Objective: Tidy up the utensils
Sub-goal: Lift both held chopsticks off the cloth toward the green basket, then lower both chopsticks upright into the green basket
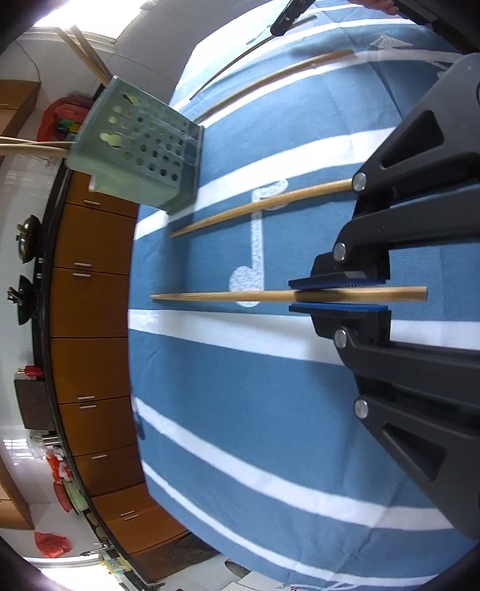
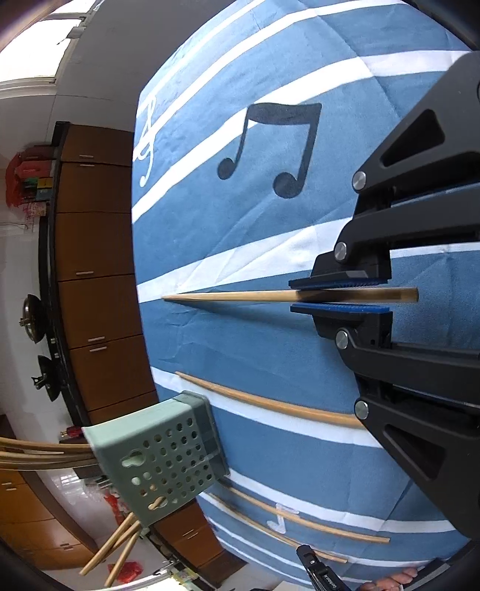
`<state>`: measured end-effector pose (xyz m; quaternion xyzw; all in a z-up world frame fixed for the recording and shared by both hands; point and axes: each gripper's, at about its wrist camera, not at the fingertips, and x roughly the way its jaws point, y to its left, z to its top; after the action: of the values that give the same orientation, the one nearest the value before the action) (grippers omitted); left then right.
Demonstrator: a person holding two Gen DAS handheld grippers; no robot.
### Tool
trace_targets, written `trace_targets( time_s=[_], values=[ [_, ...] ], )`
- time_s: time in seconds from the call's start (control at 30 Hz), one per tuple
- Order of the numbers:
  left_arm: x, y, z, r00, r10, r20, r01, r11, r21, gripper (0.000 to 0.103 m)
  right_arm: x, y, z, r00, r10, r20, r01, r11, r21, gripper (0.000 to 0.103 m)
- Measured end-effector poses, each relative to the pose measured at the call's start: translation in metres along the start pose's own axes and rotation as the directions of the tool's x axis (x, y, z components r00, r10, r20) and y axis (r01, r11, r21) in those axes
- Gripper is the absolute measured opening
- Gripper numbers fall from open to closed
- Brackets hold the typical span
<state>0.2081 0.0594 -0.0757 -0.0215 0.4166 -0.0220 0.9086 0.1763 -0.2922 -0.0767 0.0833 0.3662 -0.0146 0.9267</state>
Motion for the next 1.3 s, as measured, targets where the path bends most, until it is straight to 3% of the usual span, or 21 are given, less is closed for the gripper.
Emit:
trace_targets(
  time_s=[0.2,0.47,1.0,1.3],
  values=[
    [-0.043,0.002,0.024,0.993,-0.011,0.121,0.012,1.000,-0.009,0.008,-0.038,-0.004,0.026,0.990,0.019,0.137,-0.023,0.999,0.026,0.008],
    [-0.088,0.001,0.046,0.969,-0.026,0.248,0.035,0.999,-0.031,0.008,-0.065,-0.003,0.044,0.972,0.040,0.233,-0.047,0.999,0.027,0.008],
    [-0.123,0.004,0.070,0.939,-0.034,0.343,0.044,0.999,-0.023,0.007,-0.091,0.006,0.067,0.949,0.063,0.308,-0.072,0.997,0.018,0.008],
    [-0.162,-0.012,0.093,0.905,-0.111,0.410,0.119,0.993,0.005,0.007,-0.126,0.025,0.097,0.905,0.188,0.382,-0.199,0.980,-0.010,0.008]
  ],
)
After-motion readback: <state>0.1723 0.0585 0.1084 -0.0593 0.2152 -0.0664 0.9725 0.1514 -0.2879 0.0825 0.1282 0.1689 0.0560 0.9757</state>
